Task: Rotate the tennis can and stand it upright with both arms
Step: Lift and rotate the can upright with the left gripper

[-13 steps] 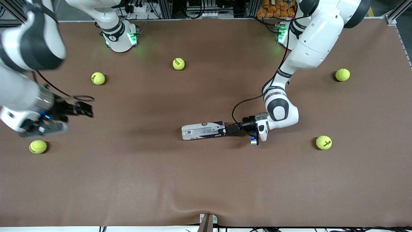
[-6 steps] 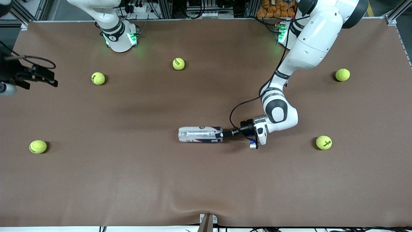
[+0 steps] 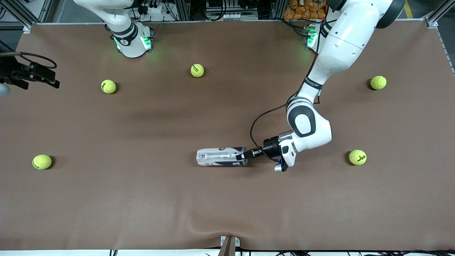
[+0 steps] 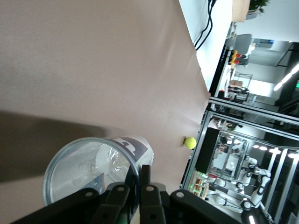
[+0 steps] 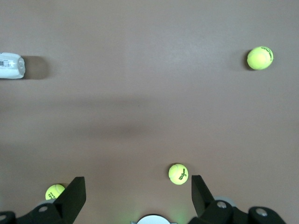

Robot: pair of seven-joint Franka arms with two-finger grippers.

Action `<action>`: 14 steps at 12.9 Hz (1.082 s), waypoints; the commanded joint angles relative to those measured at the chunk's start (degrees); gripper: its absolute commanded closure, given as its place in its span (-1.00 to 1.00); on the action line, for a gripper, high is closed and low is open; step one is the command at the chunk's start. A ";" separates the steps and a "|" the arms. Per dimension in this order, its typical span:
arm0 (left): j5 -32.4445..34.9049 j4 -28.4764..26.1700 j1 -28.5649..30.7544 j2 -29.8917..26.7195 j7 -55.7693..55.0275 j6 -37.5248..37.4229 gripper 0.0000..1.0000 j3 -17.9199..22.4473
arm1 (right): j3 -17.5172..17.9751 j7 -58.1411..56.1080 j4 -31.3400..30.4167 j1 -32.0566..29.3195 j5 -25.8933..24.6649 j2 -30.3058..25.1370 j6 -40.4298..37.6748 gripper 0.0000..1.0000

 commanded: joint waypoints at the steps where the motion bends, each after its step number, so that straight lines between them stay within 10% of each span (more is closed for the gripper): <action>1: 12.61 0.24 -0.69 -3.78 -12.90 1.02 1.00 0.72 | -0.58 1.92 -1.58 0.68 -0.79 -2.37 0.63 -1.00; 6: 49.44 8.84 -1.66 -4.76 -49.63 0.15 1.00 -0.15 | -0.58 1.57 -1.49 -1.43 -0.97 -1.67 1.60 -1.00; 14: 74.62 13.06 -4.82 -6.69 -66.21 -11.61 1.00 -0.33 | -0.14 2.01 -1.22 0.41 -0.97 -0.97 3.53 -1.00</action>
